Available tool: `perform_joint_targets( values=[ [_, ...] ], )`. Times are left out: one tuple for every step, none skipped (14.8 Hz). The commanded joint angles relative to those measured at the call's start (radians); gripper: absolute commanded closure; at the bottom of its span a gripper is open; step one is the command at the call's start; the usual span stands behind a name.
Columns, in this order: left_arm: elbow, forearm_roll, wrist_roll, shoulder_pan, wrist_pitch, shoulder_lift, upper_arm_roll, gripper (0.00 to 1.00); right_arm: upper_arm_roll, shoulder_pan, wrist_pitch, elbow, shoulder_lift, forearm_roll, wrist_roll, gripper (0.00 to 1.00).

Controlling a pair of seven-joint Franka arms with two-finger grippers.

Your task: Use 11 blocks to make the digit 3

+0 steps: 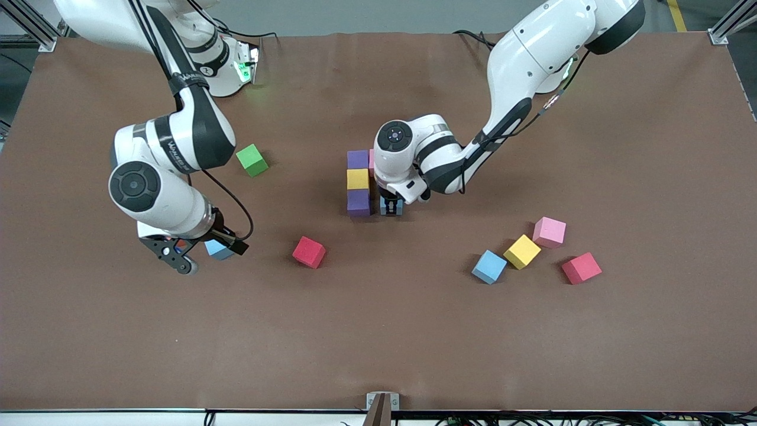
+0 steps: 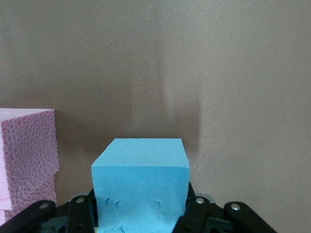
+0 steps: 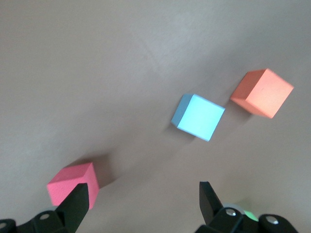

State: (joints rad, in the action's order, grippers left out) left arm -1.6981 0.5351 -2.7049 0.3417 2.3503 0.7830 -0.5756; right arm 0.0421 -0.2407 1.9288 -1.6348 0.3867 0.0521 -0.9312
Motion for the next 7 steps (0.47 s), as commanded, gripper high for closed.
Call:
perform_joint_targets(
  values=[
    [0.017,-0.015,-0.010,0.025,0.010,0.015,0.017,0.39,0.016,0.026,-0.005,-0.017,-0.023,0.028,-0.015,0.00],
    [0.026,-0.015,-0.012,0.030,0.012,0.019,0.017,0.39,0.016,0.038,-0.001,-0.017,-0.020,0.028,-0.015,0.00],
    [0.029,-0.017,-0.012,0.039,0.012,0.025,0.017,0.39,0.016,0.040,-0.001,-0.016,-0.019,0.028,-0.017,0.00],
    [0.041,-0.017,-0.012,0.040,0.012,0.032,0.017,0.39,0.016,0.049,-0.002,-0.016,-0.019,0.028,-0.017,0.00],
    [0.054,-0.017,-0.016,0.040,0.012,0.039,0.017,0.39,0.016,0.061,-0.007,-0.017,-0.023,0.026,-0.018,0.00],
    [0.058,-0.015,-0.033,0.043,0.012,0.041,0.019,0.39,0.018,0.075,-0.010,-0.017,-0.023,0.025,-0.023,0.00],
    [0.064,-0.015,-0.038,0.048,0.012,0.042,0.019,0.39,0.018,0.083,-0.010,-0.019,-0.023,0.025,-0.026,0.00]
  ],
)
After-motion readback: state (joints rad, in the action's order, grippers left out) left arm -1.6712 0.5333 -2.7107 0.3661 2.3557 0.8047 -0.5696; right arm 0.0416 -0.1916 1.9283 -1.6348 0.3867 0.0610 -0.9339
